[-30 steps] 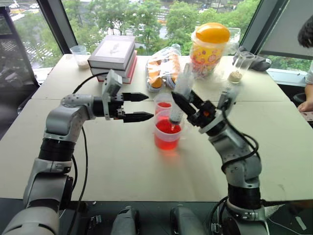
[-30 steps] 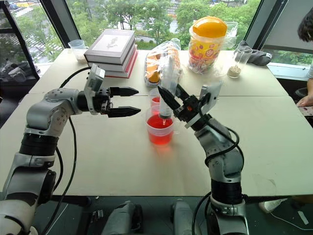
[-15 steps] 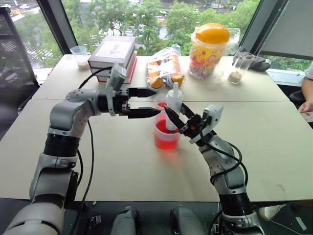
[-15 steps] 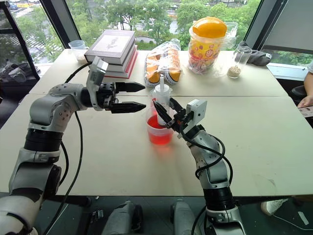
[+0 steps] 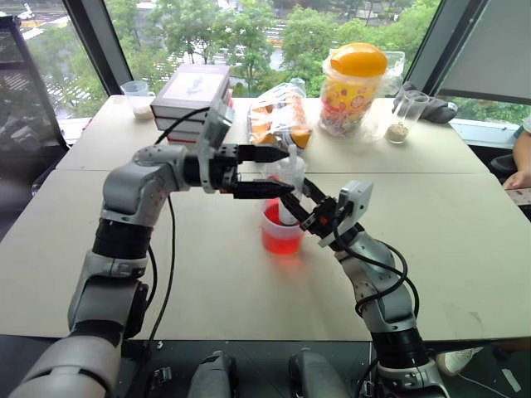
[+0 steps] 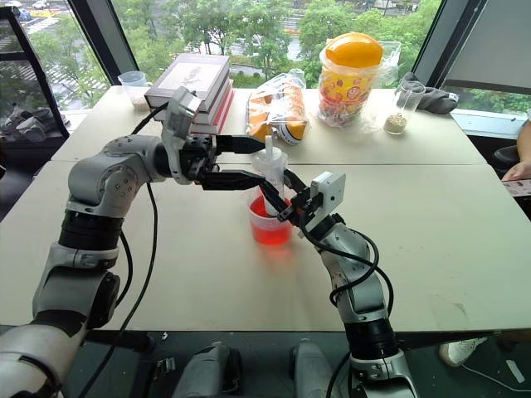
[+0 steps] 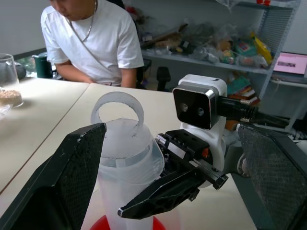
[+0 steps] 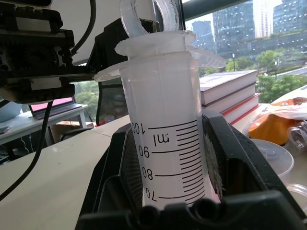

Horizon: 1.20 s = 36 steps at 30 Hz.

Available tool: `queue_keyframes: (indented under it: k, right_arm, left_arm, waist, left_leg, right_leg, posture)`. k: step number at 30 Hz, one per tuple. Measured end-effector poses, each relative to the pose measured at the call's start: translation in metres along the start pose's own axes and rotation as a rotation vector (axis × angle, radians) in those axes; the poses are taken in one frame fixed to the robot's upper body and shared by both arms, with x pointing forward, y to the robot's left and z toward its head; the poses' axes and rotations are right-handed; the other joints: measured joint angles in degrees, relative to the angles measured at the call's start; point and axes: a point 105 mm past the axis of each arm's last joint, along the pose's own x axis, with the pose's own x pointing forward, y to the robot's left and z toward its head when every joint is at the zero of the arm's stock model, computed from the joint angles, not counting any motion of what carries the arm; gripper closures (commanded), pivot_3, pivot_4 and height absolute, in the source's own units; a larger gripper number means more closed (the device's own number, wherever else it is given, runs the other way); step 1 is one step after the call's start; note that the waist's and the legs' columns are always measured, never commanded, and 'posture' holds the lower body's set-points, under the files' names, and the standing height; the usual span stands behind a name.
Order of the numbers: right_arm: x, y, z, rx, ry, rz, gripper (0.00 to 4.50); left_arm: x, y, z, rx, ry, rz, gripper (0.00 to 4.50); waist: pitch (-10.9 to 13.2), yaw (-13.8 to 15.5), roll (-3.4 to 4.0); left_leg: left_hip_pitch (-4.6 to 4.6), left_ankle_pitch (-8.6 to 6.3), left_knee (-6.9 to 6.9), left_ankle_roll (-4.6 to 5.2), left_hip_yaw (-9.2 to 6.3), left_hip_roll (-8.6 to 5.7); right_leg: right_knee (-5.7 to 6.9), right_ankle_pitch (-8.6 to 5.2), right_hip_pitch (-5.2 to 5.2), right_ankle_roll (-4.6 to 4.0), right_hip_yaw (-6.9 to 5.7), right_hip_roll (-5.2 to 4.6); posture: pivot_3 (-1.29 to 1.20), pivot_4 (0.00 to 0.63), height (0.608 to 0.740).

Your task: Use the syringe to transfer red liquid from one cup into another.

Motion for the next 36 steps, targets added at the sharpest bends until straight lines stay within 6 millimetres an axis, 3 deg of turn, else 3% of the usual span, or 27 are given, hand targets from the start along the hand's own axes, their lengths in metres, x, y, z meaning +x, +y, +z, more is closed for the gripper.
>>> queue_keyframes:
  k: [6, 7, 10, 16, 17, 36]
  right_arm:
    - [0.000, 0.001, -0.001, -0.005, 0.005, 0.004, 3.11]
    - [0.000, 0.001, -0.001, -0.005, 0.006, 0.003, 3.11]
    - [0.000, 0.001, -0.001, -0.008, 0.010, 0.005, 3.11]
    - [-0.002, 0.004, -0.003, -0.017, 0.017, 0.026, 3.11]
    - [-0.002, 0.005, -0.004, -0.016, 0.020, 0.028, 3.11]
    - [-0.002, 0.004, -0.004, 0.004, 0.033, 0.044, 3.11]
  left_arm:
    - [0.008, -0.002, 0.002, 0.004, -0.011, -0.024, 0.00]
    - [0.010, -0.001, 0.002, 0.003, -0.012, -0.023, 0.25]
    - [0.012, 0.001, 0.001, -0.003, -0.020, -0.017, 1.19]
    - [0.012, 0.007, -0.002, -0.025, -0.016, 0.022, 4.29]
    - [0.012, 0.007, -0.003, -0.029, -0.014, 0.027, 4.46]
    - [0.010, 0.015, 0.001, -0.038, -0.010, 0.041, 4.46]
  waist:
    - [0.00, -0.01, 0.00]
    - [0.00, 0.00, 0.00]
    - [0.00, -0.01, 0.00]
    - [0.00, -0.15, -0.01]
    - [0.00, -0.14, -0.01]
    - [0.01, -0.04, -0.02]
  left_leg:
    - [0.05, 0.00, 0.00, 0.00, -0.01, 0.00]
    - [0.05, 0.00, 0.00, 0.00, -0.01, 0.00]
    - [0.07, 0.00, 0.00, 0.00, -0.01, 0.00]
    - [0.10, 0.00, -0.01, 0.00, -0.02, 0.00]
    - [0.09, 0.00, -0.01, 0.00, -0.02, 0.01]
    - [0.05, 0.00, -0.03, 0.00, -0.02, 0.00]
  right_leg:
    - [0.00, -0.07, 0.05, -0.13, 0.00, 0.00]
    - [0.00, -0.08, 0.06, -0.14, 0.00, 0.00]
    - [-0.01, -0.08, 0.08, -0.14, 0.00, 0.00]
    - [-0.01, -0.08, 0.08, -0.14, 0.01, 0.01]
    - [-0.01, -0.08, 0.08, -0.14, 0.00, 0.02]
    - [-0.08, -0.09, 0.07, -0.15, 0.00, 0.01]
  posture:
    - [0.00, 0.150, 0.740]
    - [0.00, 0.150, 0.740]
    - [0.00, 0.150, 0.740]
    - [0.00, 0.150, 0.740]
    - [0.00, 0.150, 0.740]
    - [0.00, 0.150, 0.740]
